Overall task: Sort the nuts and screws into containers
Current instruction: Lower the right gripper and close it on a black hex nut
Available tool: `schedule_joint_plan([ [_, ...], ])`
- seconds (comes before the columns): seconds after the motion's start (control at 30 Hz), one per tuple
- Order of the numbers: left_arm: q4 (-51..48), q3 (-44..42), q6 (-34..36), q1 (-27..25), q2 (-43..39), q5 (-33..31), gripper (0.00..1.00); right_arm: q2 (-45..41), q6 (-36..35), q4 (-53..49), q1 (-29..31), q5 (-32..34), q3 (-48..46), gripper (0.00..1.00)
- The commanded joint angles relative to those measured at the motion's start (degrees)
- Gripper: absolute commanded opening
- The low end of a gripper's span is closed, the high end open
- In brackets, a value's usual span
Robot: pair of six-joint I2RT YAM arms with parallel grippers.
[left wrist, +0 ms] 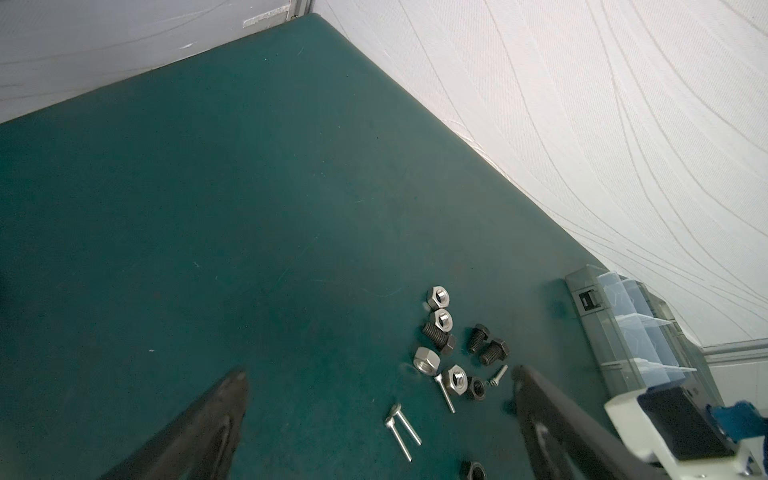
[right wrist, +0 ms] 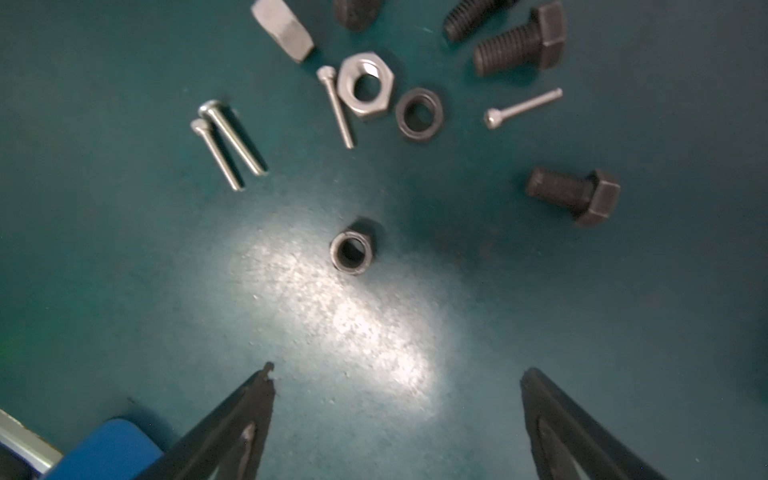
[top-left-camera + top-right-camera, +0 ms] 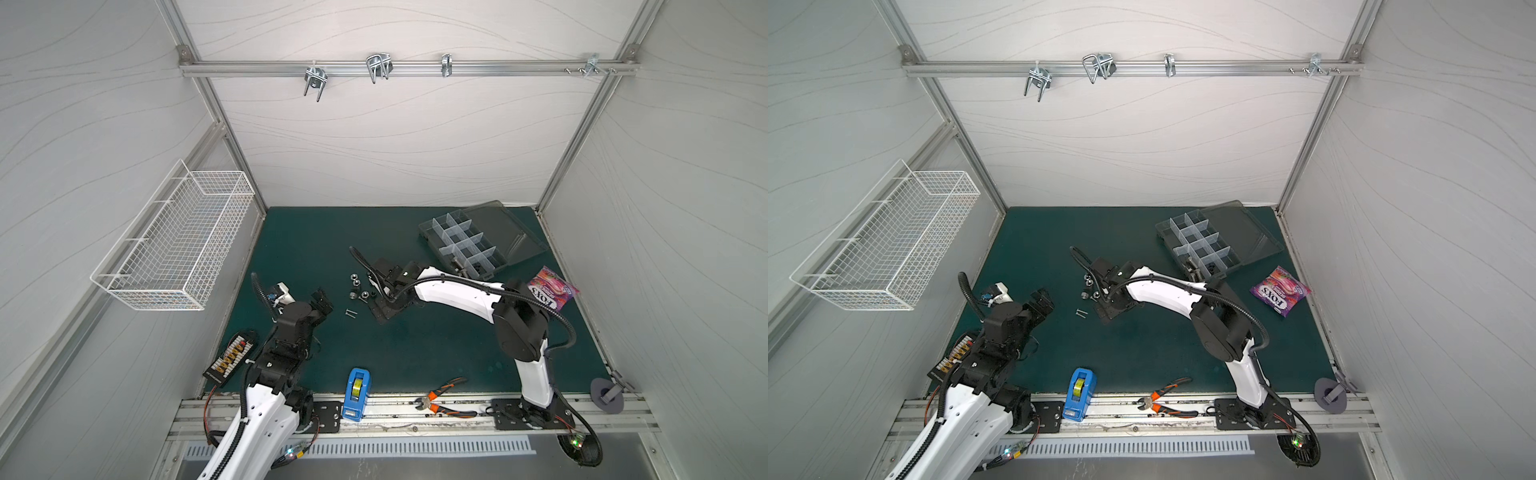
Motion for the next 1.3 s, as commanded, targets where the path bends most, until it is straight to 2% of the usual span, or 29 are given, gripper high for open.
schedule_joint_plan([
  [0.0, -2.2, 0.0, -2.0, -0.1, -1.4, -1.6, 1.00, 2.8, -1.4, -2.2, 1.2, -0.8, 2.4, 0.90],
  [0.13, -3.2, -0.3, -2.6, -0.1, -2.4, -1.8, 1.00, 5.5, -2.4, -2.6, 1.6, -0.7, 4.7, 0.86],
  [0.37, -3.1, -0.5, -2.9, -0.1, -2.5, -2.0, 1.00, 9.4, -3.6, -3.6, 1.7, -1.2, 8.8, 0.72],
  [0.8, -2.4, -0.8, -3.2, -0.1, -1.7, -1.5, 1.00, 13.4, -5.1, -4.4, 1.5, -0.8, 12.7, 0.56],
  [1.27, -2.5, -1.0, -3.3, -0.1, -1.7, -1.3, 0.99, 15.6, -4.8, -4.3, 0.3, -2.5, 13.9, 0.47],
])
